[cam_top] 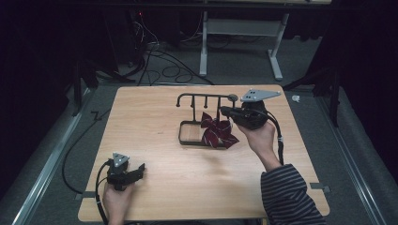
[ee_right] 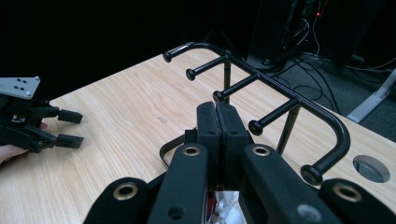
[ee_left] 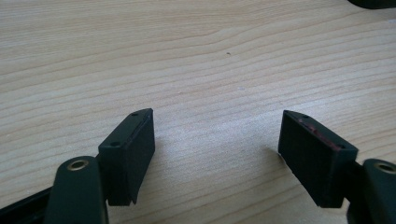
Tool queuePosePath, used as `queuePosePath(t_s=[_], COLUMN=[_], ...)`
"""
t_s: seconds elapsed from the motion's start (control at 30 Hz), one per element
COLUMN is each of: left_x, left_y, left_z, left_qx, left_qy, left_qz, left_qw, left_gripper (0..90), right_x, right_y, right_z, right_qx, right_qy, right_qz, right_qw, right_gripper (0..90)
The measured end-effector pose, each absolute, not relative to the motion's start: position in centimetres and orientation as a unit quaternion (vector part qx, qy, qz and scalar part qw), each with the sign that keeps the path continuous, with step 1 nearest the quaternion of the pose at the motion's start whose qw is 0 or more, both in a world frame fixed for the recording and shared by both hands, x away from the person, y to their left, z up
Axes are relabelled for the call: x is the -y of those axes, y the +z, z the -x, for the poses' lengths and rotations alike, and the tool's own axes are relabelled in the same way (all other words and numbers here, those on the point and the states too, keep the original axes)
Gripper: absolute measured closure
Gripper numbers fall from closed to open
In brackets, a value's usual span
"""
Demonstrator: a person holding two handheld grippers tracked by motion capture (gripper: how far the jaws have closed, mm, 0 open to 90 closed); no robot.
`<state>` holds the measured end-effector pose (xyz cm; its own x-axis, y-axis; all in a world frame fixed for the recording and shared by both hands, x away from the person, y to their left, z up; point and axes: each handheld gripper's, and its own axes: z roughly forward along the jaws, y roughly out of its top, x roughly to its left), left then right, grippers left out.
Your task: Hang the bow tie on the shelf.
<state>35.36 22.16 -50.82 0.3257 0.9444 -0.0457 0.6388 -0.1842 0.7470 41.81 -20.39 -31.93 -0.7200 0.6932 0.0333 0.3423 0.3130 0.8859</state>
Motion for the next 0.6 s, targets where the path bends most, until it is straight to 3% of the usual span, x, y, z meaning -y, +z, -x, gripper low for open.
queuePosePath(t_s=[0.6], left_x=[-22.2], left_y=[-50.8], left_z=[-35.4], left_qx=[-0.537], left_qy=[0.22], left_qz=[-0.737], left_qw=[0.347], left_gripper=[27.8], right_x=[19.5], right_y=[-31.6], right_z=[-43.4], right_qx=[-0.793], right_qy=[0.482], right_qz=[-0.329], right_qw=[0.176], right_gripper=[90.0])
